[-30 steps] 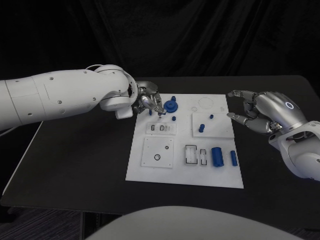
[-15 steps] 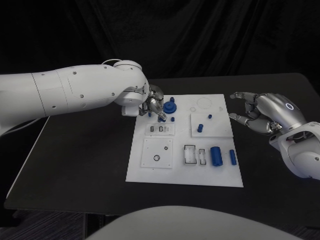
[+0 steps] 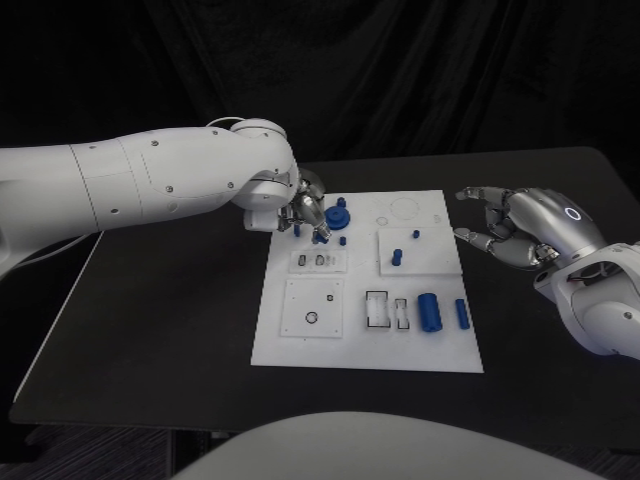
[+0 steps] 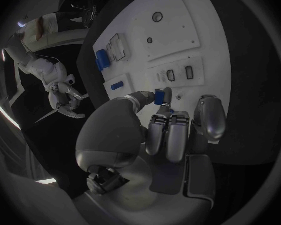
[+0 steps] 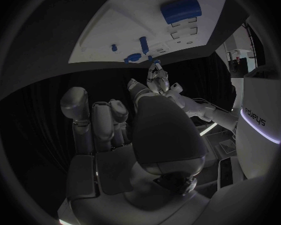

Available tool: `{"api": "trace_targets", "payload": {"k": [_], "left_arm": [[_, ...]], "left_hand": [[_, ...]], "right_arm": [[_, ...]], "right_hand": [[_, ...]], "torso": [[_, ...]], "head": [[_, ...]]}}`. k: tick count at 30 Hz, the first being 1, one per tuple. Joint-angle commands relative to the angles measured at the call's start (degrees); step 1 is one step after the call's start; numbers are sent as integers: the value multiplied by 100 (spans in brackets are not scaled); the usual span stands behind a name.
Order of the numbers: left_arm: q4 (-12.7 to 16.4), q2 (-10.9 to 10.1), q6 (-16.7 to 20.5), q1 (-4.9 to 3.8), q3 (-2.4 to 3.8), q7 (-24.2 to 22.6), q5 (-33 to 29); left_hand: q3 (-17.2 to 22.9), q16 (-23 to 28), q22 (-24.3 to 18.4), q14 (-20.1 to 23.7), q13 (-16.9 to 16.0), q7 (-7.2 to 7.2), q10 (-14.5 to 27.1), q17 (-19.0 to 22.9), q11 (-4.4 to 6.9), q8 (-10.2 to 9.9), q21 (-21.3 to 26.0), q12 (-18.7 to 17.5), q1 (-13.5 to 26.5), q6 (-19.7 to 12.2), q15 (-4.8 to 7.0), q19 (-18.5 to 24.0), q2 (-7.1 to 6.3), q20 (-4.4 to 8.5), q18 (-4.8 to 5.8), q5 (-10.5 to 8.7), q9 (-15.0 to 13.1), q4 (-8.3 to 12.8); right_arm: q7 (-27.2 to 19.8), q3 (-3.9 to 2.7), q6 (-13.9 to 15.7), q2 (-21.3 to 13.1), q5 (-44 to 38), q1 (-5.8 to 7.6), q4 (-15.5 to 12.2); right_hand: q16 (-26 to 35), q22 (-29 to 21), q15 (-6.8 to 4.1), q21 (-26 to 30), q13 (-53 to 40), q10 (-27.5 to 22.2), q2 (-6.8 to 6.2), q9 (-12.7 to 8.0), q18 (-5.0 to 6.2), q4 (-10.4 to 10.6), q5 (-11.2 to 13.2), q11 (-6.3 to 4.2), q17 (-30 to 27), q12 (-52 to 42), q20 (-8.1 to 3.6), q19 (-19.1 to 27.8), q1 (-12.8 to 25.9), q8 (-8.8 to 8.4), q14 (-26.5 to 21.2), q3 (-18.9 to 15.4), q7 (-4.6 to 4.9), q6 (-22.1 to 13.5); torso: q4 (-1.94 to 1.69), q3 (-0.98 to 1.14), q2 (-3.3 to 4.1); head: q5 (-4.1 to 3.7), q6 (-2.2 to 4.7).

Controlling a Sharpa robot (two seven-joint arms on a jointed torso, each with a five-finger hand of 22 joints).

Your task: Assemble the parts on the task board

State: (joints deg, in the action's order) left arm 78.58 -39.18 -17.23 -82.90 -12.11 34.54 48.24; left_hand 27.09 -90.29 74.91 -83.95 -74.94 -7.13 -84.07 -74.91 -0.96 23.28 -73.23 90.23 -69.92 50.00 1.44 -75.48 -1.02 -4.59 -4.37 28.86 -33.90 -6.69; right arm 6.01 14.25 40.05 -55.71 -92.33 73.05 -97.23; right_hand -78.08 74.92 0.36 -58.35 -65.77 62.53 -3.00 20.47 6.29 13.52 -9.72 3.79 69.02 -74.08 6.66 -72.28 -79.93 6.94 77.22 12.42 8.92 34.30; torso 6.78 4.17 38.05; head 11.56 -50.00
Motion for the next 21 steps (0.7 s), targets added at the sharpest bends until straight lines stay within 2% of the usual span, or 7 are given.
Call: {"api": "trace_targets", "payload": {"k": [1, 5, 10, 12, 21], "left_arm": [[36, -24, 203, 6, 4, 47, -399], [43, -55, 190, 18, 4, 46, -453], [63, -109, 224, 52, 4, 44, -477], [79, -134, 286, 74, 4, 40, -481], [150, -233, 477, 169, 3, 32, -488]], "left_hand": [[376, 29, 864, -605, -1506, 211, -593, -1509, 24, -25, 34, -23, 77, 218, 49, 21, 57, 4, -36, 18, -15, 375], [390, 29, 854, -605, -1506, 210, -593, -1509, 23, -31, 63, -23, 124, 220, 48, 39, 78, 4, -42, 17, -28, 387], [426, 29, 841, -605, -1506, 207, -593, -1509, 20, -50, 107, -23, 202, 211, 46, 64, 134, 3, -51, 12, -46, 403], [436, 29, 838, -605, -1506, 207, -593, -1509, 19, -55, 115, -23, 223, 210, 45, 68, 150, 2, -52, 12, -51, 408], [453, 29, 829, -605, -1506, 207, -593, -1509, 19, -58, 144, -23, 251, 213, 45, 86, 177, 1, -59, 12, -61, 418]], "right_arm": [[-15, -4, -74, 11, 14, -13, -2], [-2, -4, -98, 14, 15, -13, -10], [11, -4, -121, 8, 15, -14, -23], [16, -4, -130, 8, 15, -14, -23], [28, -4, -153, 13, 19, -14, -25]], "right_hand": [[35, 573, -1, 20, 5, -35, 3, -10, 53, 41, -33, -4, -5, 31, -4, 54, -42, 37, -42, -9, -2, 40], [45, 570, 1, 33, 19, -50, 7, -16, 55, 46, -34, -3, -18, 43, -3, 60, -44, 35, -51, -7, -1, 43], [61, 563, 3, 61, 59, -93, 11, -26, 59, 53, -37, -1, -41, 73, -1, 73, -49, 33, -68, -5, 1, 47], [70, 558, 4, 79, 80, -115, 13, -32, 62, 56, -38, 0, -53, 90, 0, 82, -53, 32, -77, -3, 1, 51], [80, 553, 5, 102, 104, -140, 14, -40, 66, 59, -41, 1, -65, 109, 1, 92, -58, 31, -86, -1, 2, 56]], "torso": [[10, -19, -42], [7, -34, -53], [-7, -25, -33], [4, -28, -33], [-3, -30, -26]], "head": [[-7, 0], [-8, 0], [-7, 0], [5, 0], [30, 0]]}}
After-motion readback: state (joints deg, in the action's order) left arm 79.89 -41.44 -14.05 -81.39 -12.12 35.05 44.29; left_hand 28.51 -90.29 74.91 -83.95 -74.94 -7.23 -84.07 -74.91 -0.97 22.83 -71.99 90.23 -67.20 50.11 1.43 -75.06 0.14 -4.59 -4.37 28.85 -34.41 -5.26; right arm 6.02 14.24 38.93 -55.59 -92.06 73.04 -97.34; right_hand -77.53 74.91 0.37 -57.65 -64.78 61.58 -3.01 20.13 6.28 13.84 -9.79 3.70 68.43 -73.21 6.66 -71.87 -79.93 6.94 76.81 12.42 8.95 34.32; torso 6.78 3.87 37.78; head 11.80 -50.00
